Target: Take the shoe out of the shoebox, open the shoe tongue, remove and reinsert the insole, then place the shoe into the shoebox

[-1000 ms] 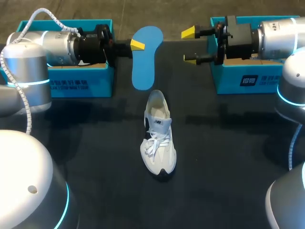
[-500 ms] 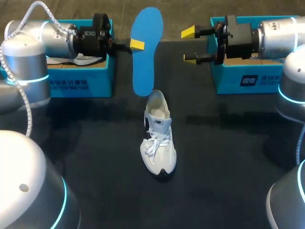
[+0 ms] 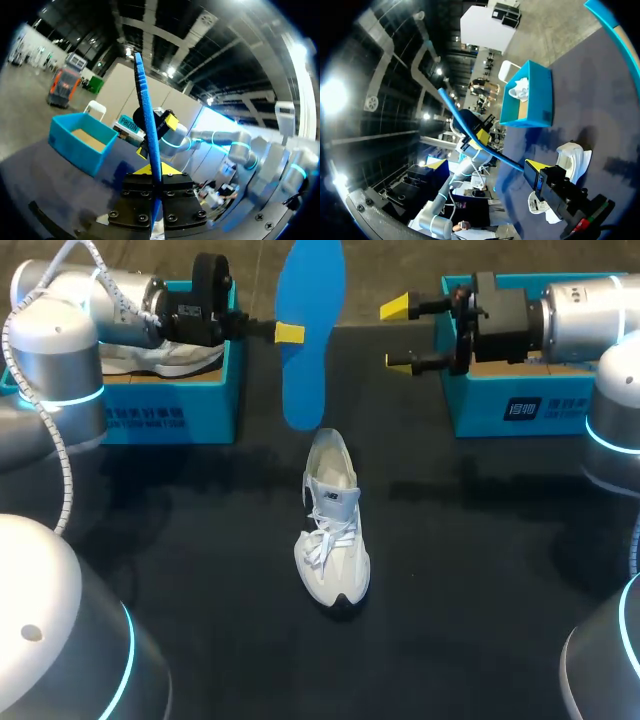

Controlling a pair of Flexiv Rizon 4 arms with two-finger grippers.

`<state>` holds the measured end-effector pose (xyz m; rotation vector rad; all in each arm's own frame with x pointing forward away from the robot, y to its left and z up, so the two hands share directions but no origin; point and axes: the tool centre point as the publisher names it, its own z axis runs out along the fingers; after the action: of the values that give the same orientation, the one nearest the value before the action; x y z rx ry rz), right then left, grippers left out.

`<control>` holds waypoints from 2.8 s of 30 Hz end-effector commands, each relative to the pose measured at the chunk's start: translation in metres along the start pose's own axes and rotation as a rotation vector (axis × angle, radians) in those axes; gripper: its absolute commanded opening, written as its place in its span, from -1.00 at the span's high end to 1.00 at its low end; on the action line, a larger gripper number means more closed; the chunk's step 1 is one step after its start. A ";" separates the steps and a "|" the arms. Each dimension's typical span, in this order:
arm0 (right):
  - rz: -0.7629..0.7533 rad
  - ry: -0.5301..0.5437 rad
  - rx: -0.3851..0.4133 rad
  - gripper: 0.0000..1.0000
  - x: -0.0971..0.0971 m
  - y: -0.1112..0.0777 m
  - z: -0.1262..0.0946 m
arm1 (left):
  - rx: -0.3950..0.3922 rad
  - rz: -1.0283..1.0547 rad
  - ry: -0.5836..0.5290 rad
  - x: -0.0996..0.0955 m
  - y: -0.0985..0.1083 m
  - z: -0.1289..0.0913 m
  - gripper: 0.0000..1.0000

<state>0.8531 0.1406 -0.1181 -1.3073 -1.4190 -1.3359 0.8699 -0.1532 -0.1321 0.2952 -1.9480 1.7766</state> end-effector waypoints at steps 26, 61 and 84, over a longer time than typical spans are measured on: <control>0.000 0.000 -0.001 -1.00 0.000 0.001 0.002 | 0.018 1.252 -0.043 0.011 -0.002 0.002 1.00; 0.000 0.000 -0.001 -1.00 0.000 0.001 0.002 | -0.061 1.831 -0.162 0.020 -0.008 0.005 1.00; -0.014 0.019 0.059 -1.00 0.010 -0.014 0.030 | -0.115 2.097 -0.257 0.006 -0.012 0.008 1.00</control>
<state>0.8383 0.1648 -0.1166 -1.2437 -1.4430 -1.3041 0.8657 -0.1579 -0.1171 -2.4781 -2.4582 2.3589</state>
